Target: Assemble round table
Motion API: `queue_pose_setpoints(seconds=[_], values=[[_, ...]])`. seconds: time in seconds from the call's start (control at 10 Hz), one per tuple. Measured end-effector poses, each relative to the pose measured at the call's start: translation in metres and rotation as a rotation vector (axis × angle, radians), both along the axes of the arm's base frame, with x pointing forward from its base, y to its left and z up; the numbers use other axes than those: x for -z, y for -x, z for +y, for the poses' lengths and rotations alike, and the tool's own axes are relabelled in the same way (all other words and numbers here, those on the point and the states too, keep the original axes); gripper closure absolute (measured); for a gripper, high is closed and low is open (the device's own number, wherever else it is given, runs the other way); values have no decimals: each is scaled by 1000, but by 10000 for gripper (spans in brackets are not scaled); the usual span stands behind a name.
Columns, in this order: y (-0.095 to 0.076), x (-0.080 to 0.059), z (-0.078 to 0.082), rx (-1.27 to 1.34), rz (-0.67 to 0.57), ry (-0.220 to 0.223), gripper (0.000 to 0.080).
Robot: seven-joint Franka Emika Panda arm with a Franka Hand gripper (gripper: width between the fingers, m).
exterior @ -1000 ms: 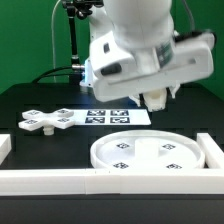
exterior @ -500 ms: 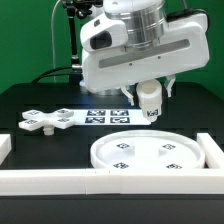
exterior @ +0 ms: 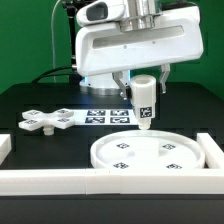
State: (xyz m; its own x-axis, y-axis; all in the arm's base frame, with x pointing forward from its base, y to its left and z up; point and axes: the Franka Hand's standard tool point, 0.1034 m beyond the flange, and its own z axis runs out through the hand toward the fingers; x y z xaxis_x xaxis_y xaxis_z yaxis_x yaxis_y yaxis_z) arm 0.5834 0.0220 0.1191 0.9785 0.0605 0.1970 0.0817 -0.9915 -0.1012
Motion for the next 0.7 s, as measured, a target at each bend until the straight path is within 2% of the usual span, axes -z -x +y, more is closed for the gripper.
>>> queue_pose_setpoints(seconds=[0.1, 0.2, 0.7], values=[[-2, 1, -4, 13, -73, 16, 389], [5, 6, -3, 10, -51, 13, 389], [7, 16, 10, -14, -76, 25, 389]])
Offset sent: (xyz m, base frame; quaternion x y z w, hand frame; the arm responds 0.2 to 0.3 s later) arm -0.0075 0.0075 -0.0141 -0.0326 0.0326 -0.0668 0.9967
